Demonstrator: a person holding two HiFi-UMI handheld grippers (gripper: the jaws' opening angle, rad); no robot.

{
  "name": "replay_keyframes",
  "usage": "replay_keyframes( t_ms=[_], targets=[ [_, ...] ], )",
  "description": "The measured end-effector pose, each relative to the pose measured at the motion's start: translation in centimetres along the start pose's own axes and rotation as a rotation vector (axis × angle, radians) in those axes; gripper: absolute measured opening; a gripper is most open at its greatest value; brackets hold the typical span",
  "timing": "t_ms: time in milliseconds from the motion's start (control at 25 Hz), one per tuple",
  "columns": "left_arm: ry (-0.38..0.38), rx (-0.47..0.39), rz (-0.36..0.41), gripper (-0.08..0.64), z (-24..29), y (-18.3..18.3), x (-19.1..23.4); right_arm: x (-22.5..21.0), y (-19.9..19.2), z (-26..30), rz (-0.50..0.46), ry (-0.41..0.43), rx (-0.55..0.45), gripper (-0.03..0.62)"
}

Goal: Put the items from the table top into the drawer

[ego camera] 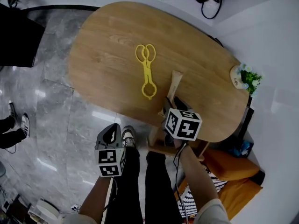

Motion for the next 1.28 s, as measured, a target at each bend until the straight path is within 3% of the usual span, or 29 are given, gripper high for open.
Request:
replay_keyframes(
  t_ms=[160,440,720,920,1280],
  targets=[
    [-0.014,0.013,0.01,0.009,0.8,0.4,0.5,-0.5,0.0,1.8,0.035,-0.058,0.027,0.178],
    [-0.018,0.028,-0.006,0.008,1.8,0.3,0.8,-1.3,-0.1,3.5,0.064,-0.061,0.045,0.172],
    [-0.012,0.028,-0.013,0.008,1.8,-0.2,0.6,-2.4,-0.2,3.7,0.081,-0.086,0.044,0.085],
    [-0.002,0.025,-0.01,0.008,1.6,-0.9,0.3,-2.6,-0.7,2.9,0.032,-0.083,0.047,0.049],
    [0.011,-0.004,-0.033,0.008,0.8,-2.4,-2.5,-5.2,-4.1,0.0,-0.027,-0.058,0.056,0.044]
  ],
)
Point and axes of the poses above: the fingertips, and each gripper's own axes: z forward along the fingers, x to its left, y out of its top, the point moved 5 cm from there along -z, backward along the fingers, and after that the axes turned 11 degrees about x, right-handed, at the moved point
